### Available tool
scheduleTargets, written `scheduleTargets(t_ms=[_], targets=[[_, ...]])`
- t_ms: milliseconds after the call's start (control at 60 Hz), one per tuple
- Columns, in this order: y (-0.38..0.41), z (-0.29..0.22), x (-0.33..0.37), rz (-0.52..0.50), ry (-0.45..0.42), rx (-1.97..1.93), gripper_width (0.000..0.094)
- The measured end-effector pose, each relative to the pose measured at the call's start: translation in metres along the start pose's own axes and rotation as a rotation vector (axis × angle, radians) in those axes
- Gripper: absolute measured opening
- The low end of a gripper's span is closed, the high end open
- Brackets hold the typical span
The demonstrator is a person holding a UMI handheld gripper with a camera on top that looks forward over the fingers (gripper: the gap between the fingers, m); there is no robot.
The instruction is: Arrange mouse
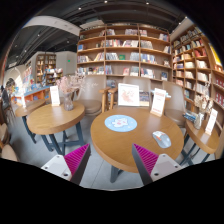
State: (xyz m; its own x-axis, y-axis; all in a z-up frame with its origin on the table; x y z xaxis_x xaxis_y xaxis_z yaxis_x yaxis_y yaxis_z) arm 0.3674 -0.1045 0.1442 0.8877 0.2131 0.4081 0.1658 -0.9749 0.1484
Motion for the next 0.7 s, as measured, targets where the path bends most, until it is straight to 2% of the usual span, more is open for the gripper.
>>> scheduleTargets(t_ms=[117, 467, 700], targets=[[-0.016, 0.003, -0.003, 0.044, 0.008, -0.022, 0.0853], [-0.134, 0.004, -0.022, 0.256, 0.015, -0.075, 0.0852], [-0.185, 0.001, -0.034, 0.339, 0.012, -0.103, 0.0854]])
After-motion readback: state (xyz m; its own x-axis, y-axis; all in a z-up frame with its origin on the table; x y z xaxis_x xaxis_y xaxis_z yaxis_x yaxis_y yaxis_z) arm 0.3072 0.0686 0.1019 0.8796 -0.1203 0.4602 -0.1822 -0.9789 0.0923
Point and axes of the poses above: the point between the fingertips, and its own axes, seen from behind it with the camera up: y to the left, z down, x backward, against the way the camera looks, the point moved 7 cm from there along x, backward, against the way the camera looks, and after that the axes turned 11 degrees about -x, right-handed, at the moved point
